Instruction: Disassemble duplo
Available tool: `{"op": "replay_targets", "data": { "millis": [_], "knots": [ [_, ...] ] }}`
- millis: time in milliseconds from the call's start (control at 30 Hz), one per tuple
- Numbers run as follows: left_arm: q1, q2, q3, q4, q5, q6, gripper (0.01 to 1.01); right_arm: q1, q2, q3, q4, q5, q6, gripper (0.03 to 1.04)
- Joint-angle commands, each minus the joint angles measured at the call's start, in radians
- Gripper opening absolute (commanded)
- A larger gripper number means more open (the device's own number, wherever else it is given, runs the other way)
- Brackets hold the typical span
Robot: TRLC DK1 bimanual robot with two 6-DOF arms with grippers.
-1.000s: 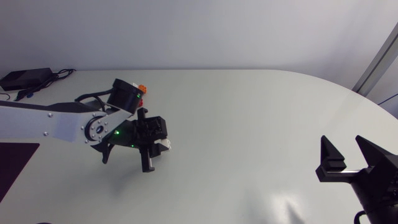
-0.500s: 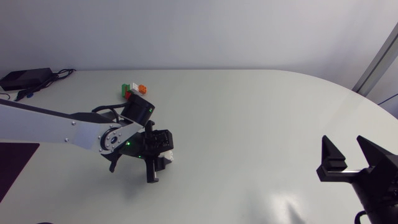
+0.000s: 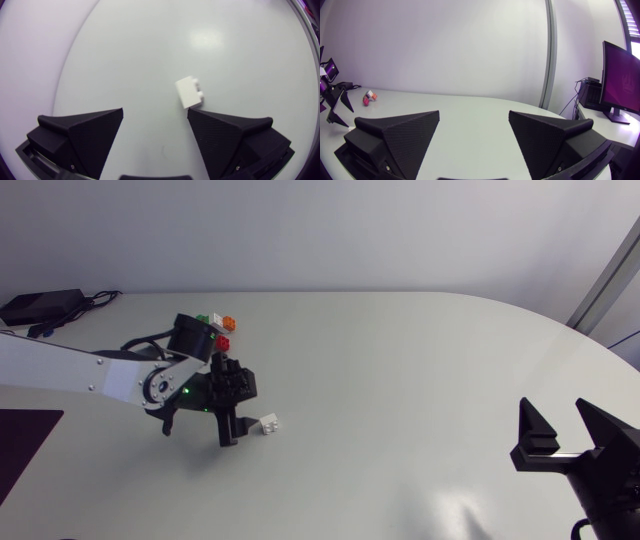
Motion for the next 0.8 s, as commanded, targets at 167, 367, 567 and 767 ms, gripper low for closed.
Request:
{"op": "replay_targets", "data": {
  "millis": [167, 367, 567, 767],
  "knots": [
    [0.152, 0.132, 0.160, 0.028, -0.071, 0.059, 0.936, -0.007, -0.011, -0.037, -0.015, -0.004, 0.010, 1.00],
    [0.210, 0.217, 0.246, 0.040, -0.071, 0.104, 0.936, -0.009, -0.011, -0.037, -0.017, -0.004, 0.010, 1.00],
    [0.260, 0.309, 0.352, 0.086, -0.082, 0.101, 0.934, -0.009, -0.011, -0.037, -0.017, -0.004, 0.010, 1.00],
    [0.274, 0.346, 0.374, 0.175, -0.088, 0.105, 0.934, -0.006, -0.011, -0.037, -0.019, -0.008, 0.010, 1.00]
  ]
}}
